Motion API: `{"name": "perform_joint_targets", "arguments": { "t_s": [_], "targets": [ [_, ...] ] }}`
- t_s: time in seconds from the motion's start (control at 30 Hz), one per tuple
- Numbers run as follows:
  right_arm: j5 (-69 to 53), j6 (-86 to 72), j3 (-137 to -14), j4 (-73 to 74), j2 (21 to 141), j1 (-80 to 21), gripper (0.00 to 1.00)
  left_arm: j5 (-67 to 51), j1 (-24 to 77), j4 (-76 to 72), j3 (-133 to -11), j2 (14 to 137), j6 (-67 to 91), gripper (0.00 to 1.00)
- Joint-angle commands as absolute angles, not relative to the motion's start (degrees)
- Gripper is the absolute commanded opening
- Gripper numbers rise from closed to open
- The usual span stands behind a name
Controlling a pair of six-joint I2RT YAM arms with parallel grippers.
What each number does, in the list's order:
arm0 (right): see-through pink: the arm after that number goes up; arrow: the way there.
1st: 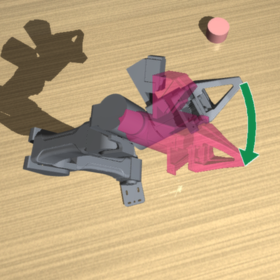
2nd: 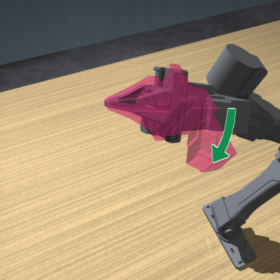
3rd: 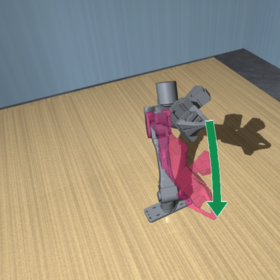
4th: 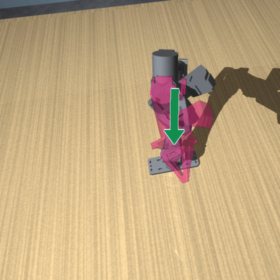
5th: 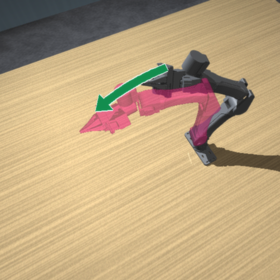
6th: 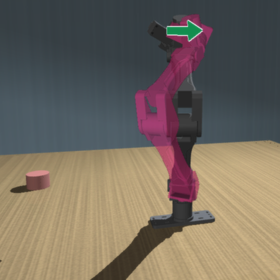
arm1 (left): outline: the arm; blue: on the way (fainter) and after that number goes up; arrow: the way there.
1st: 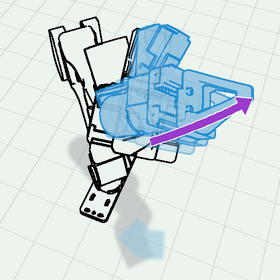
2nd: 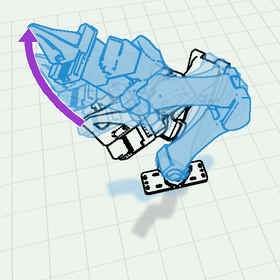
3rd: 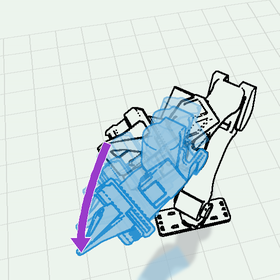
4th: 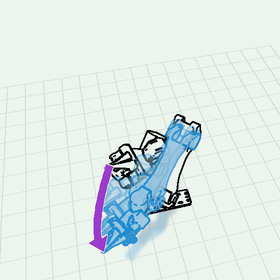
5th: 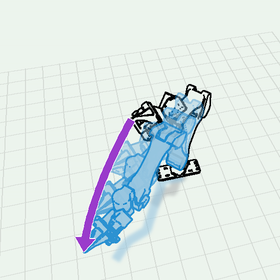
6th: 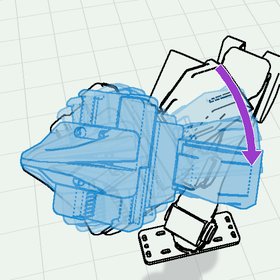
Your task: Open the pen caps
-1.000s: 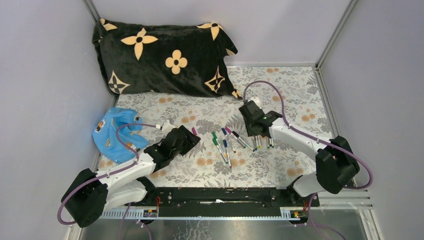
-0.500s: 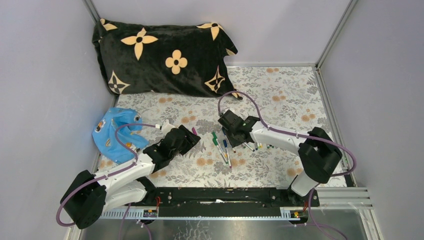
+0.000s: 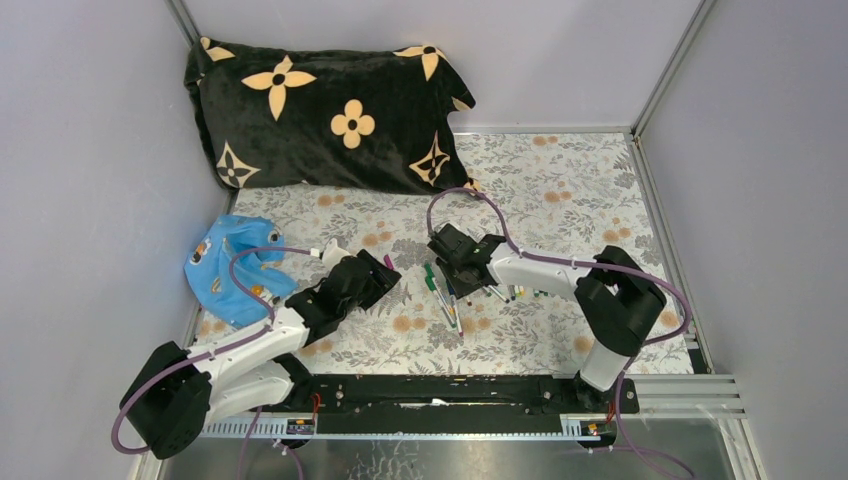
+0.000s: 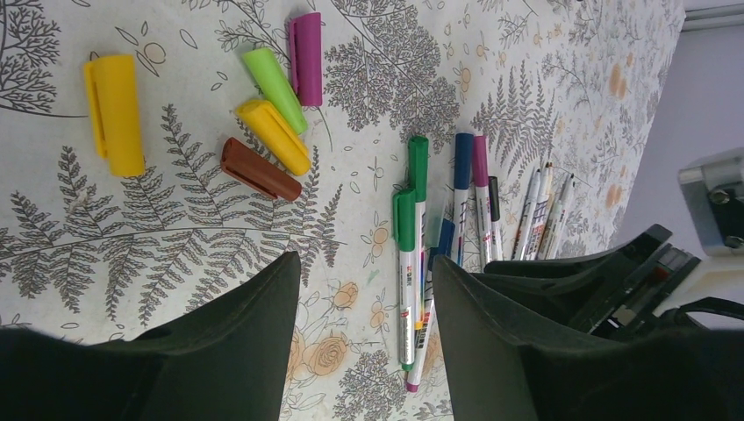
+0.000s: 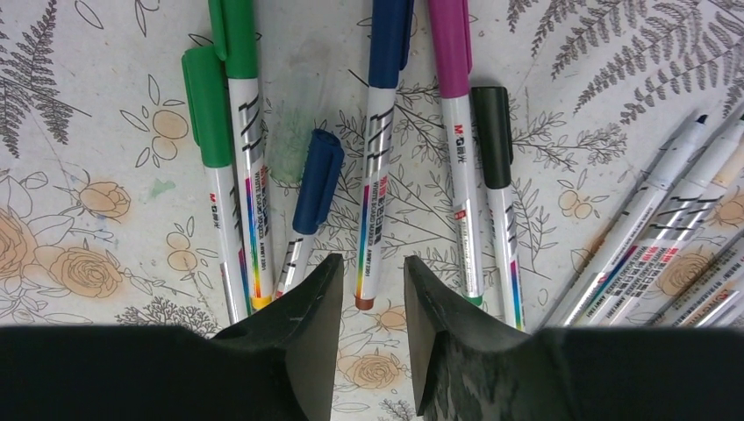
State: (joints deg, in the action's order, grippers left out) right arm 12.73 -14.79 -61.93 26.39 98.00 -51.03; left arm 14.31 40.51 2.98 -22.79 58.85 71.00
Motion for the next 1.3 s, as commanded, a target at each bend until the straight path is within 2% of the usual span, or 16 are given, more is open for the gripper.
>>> {"name": "perform_joint_targets", "arguments": {
  "t_s": [0.0, 0.3, 0.6, 1.0, 1.1, 1.27],
  "targets": [
    [11.7, -15.0, -63.5, 24.5, 99.2, -51.6, 0.38, 14.7, 40.9, 1.5, -23.2, 57.7, 70.5, 0.63],
    [11.3, -15.6, -61.6, 21.9, 101.3, -51.5, 0.37, 14.8, 40.8, 1.8, -22.9, 57.4, 70.6, 0.63],
    [10.7, -16.0, -58.7, 19.3, 101.1, -51.1, 0.32, 14.9, 40.8, 1.6, -22.6, 57.6, 70.6, 0.63],
    [10.6, -14.8, -54.9, 17.7, 95.5, -50.4, 0.07, 14.2, 40.8, 2.4, -23.5, 57.7, 69.5, 0.64],
    [10.6, -13.8, -55.0, 18.5, 93.2, -50.4, 0.06, 13.0, 40.8, 2.2, -24.3, 58.1, 69.2, 0.68],
    [9.1, -13.3, -55.7, 20.3, 89.0, -50.5, 0.05, 9.7, 40.8, 0.3, -26.8, 61.3, 68.5, 0.68]
  ]
}}
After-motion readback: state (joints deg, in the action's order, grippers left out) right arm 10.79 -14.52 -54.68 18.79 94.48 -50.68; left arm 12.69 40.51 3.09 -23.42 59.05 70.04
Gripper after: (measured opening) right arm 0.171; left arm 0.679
